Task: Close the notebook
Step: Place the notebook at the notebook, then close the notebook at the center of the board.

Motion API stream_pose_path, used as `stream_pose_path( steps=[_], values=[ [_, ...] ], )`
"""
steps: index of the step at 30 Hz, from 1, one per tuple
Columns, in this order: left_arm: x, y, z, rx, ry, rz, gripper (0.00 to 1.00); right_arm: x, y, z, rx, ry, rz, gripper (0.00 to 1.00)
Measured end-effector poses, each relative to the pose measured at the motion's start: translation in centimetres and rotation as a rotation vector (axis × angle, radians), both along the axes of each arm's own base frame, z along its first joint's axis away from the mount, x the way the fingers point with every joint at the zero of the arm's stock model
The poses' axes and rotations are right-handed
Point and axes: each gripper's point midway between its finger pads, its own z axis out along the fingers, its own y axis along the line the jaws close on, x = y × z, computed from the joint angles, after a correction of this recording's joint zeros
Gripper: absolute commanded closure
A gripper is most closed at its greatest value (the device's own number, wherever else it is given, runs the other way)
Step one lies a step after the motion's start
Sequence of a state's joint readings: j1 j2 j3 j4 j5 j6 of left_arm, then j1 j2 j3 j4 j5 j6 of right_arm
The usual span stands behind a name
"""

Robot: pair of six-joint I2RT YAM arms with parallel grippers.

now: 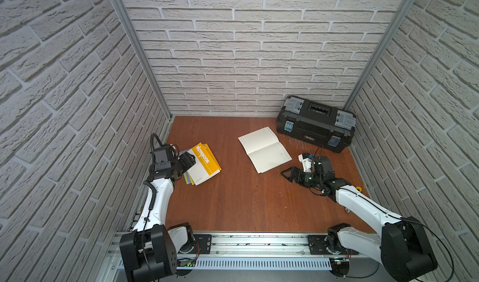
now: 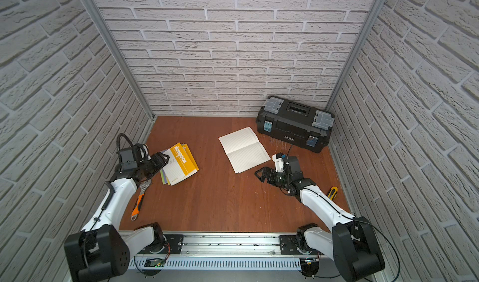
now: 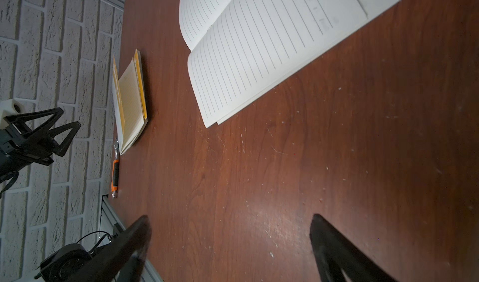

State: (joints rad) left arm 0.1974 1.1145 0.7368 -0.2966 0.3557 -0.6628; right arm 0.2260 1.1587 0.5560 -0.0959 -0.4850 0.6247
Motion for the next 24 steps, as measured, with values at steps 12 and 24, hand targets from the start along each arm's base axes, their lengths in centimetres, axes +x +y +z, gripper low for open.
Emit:
stream_pose_path(
  steps=[12, 24],
  values=[
    [7.1, -8.4, 1.0, -0.214, -0.100, -0.229, 0.36, 7.5, 5.8, 3.1, -0.018, -0.076, 0.014, 0.07],
    [22.3, -13.7, 3.1, -0.198, -0.178, -0.348, 0.38, 11.8, 4.8, 0.3, -0.116, -0.061, -0.166, 0.07]
  ],
)
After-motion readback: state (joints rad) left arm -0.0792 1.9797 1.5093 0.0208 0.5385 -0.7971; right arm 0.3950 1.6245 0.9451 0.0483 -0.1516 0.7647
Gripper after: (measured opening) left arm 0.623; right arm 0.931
